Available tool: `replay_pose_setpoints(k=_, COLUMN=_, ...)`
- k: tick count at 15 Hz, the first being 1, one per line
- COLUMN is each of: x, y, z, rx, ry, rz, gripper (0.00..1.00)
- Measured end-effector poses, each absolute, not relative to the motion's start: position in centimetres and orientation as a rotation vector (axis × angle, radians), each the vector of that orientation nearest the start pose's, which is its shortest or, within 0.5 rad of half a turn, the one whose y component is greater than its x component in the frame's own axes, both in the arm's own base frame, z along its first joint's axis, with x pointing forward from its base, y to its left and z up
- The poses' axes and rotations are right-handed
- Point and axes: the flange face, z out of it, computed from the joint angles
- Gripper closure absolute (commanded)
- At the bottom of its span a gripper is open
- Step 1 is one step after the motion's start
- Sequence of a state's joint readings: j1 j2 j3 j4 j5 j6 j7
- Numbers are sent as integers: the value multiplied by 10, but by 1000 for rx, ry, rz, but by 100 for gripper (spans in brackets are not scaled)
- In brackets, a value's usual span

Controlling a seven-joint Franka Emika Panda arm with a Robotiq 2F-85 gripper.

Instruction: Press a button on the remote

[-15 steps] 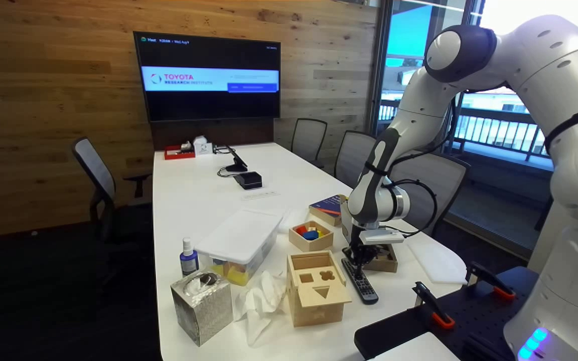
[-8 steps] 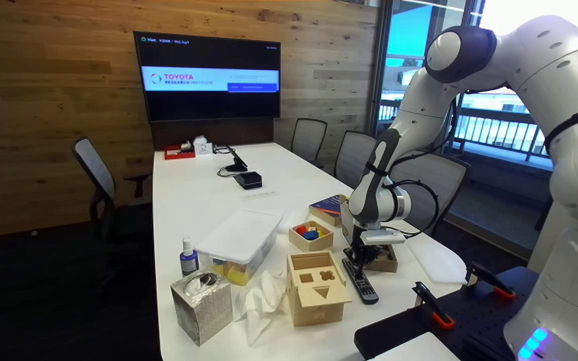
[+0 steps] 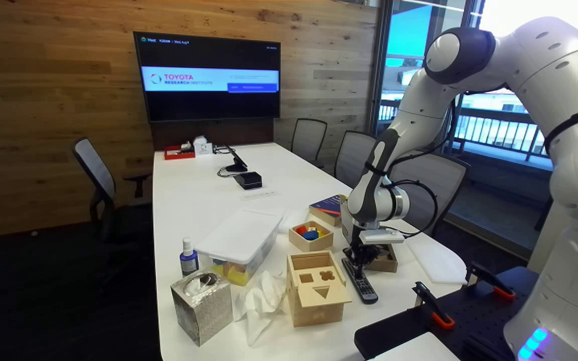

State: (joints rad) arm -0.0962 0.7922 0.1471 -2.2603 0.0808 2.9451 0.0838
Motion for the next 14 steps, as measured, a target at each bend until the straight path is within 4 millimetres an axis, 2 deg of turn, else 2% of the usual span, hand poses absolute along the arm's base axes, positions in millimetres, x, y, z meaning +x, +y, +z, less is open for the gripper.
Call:
replay_pose_setpoints(k=6, x=482, y=31, z=8, rx=-2999, ry=368, rz=224, gripper=100)
replay_pose_setpoints(k=14, x=484, y=30, z=8, rx=-2984, ry=415, rz=236, gripper=100)
